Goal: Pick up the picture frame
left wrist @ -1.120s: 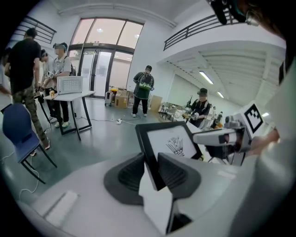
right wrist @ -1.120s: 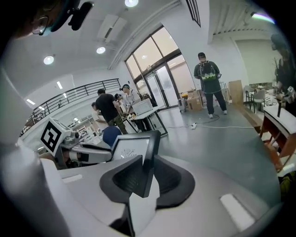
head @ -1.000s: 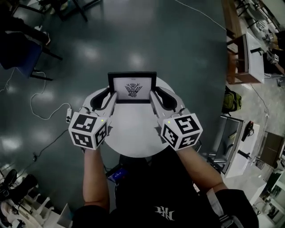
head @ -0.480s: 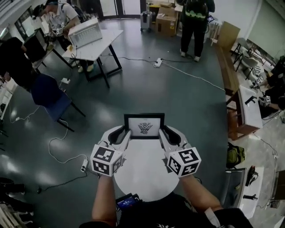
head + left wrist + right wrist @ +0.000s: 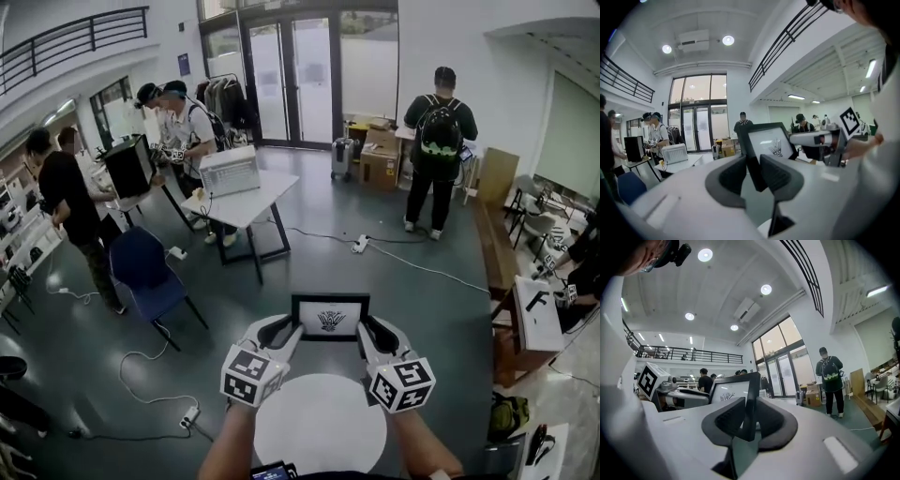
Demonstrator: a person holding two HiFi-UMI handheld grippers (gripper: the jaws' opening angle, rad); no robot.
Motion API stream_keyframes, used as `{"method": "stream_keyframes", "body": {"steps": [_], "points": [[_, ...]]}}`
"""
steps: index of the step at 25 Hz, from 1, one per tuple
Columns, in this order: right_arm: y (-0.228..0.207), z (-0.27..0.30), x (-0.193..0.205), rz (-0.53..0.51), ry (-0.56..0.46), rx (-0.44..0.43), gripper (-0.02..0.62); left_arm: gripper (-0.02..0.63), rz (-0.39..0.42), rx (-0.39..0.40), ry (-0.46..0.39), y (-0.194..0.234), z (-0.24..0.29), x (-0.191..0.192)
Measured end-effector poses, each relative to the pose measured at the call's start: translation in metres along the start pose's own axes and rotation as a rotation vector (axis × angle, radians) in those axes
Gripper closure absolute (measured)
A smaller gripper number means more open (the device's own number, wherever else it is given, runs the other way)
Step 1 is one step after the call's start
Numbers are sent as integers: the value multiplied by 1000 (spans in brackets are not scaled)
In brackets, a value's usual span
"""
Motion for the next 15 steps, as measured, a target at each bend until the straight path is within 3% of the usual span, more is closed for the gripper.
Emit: {"method": "stream_keyframes", "body": {"steps": [7,15], "points": [[18,-26,-72,-72,-140,-39,537,514,71,-33,-129,-16,-41,-67],[41,-52,-112,-138,-237,-57,537,520,117,-72,-225,-32,-80,-102]]}}
Point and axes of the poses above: the fingertips, and each gripper's own axes: z forward along the fingers, y to its left, x out of its underside, the point moved 3 cm from there along -z, backward along the fingers
